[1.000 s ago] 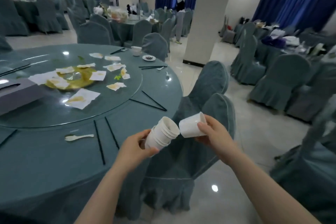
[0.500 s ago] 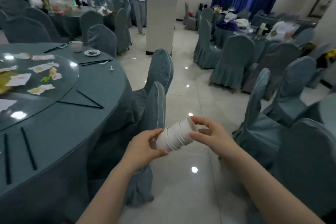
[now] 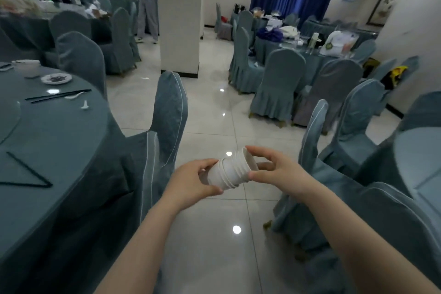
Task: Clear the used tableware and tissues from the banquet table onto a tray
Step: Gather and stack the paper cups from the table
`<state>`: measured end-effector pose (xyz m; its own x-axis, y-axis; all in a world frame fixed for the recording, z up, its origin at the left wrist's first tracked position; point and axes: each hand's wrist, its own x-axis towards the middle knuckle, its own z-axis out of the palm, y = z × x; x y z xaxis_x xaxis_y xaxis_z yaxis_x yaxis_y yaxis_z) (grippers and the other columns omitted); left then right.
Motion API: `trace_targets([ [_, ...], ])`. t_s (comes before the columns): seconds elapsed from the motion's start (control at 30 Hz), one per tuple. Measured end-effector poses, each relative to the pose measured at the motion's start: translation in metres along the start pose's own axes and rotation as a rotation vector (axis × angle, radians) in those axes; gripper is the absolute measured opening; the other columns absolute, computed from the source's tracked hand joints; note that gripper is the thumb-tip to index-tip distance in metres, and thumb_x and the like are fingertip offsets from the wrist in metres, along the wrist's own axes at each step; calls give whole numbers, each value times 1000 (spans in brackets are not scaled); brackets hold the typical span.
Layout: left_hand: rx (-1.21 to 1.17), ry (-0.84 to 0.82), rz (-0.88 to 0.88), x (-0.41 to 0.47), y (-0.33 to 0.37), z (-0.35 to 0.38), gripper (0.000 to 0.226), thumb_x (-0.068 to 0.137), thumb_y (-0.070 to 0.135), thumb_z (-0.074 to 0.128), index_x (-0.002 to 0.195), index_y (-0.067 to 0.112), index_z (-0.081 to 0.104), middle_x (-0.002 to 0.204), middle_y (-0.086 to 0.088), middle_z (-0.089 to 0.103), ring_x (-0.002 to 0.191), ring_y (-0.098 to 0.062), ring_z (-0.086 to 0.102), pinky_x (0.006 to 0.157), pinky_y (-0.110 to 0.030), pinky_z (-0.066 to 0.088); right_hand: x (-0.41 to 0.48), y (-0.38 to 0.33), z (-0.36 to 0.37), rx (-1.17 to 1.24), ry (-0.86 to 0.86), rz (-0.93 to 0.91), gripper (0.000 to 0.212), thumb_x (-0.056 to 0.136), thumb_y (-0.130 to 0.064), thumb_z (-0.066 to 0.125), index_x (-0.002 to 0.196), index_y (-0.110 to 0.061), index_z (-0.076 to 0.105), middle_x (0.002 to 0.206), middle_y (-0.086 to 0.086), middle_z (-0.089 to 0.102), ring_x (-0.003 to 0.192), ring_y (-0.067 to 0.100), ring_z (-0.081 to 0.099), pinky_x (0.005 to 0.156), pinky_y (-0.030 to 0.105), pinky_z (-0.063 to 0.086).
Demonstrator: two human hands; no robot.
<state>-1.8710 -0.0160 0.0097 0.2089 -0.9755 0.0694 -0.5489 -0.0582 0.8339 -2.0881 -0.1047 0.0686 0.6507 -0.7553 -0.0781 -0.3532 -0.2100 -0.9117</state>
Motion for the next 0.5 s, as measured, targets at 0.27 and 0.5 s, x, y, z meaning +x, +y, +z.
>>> trace_targets([
  [0.27,33,-25,13,168,22,22,69,57,36,84,121,41,59,100,28,61,93,5,58,82,-25,48,124,16,-104,-25,30,-14,67,77,-18,78,136,-31,48,129,-19,55,105,2,64,86,21,53],
  [0.5,32,-9,-38,296,22,53,60,58,33,85,110,47,59,97,30,62,89,8,58,80,-23,53,237,62,-180,-21,-28,6,65,74,-28,80,122,-51,43,115,-21,54,91,-8,63,65,8,50],
])
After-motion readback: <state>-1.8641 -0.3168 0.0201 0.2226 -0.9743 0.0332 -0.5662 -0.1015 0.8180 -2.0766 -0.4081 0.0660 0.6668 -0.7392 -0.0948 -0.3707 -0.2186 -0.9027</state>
